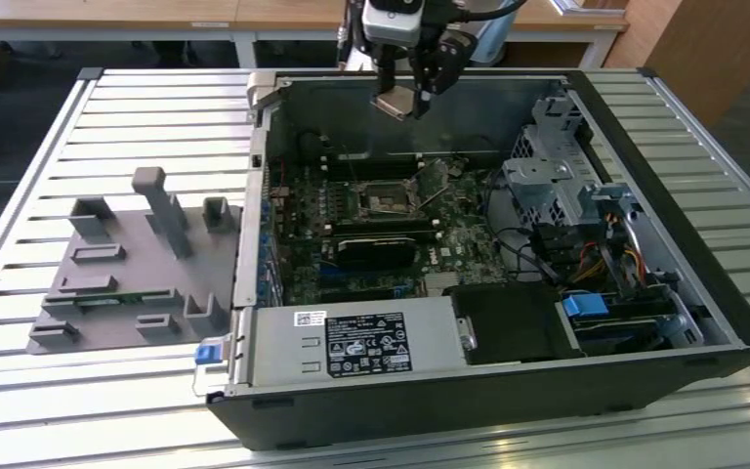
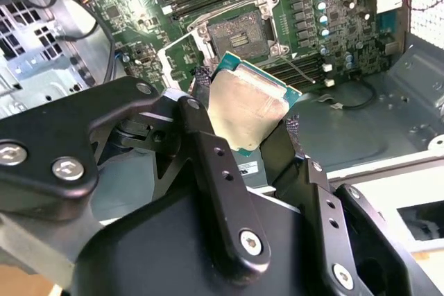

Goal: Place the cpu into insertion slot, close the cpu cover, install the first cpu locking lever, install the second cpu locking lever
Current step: 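Place the cpu into insertion slot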

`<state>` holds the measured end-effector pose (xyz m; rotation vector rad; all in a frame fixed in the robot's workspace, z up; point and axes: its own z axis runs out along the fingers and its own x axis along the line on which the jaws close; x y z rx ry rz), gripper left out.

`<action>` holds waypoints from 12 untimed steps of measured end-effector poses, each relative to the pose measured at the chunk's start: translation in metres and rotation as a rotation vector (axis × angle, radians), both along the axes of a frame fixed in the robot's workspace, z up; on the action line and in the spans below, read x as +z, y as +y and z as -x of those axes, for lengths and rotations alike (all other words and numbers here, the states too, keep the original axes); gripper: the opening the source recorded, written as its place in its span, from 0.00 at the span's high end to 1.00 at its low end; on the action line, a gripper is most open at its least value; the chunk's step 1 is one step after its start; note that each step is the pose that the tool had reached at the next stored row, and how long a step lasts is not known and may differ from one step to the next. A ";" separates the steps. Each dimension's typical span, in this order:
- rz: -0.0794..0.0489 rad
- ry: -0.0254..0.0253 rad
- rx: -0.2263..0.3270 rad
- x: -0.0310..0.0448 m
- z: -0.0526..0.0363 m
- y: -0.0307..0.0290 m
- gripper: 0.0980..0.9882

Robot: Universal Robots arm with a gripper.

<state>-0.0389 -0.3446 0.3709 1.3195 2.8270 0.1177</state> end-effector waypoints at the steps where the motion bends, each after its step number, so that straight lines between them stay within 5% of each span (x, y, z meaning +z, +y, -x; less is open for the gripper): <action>1: 0.000 0.0000 -0.010 -0.0001 0.0000 0.0001 0.50; 12: 0.003 0.0000 -0.142 -0.0015 0.0000 0.0000 0.50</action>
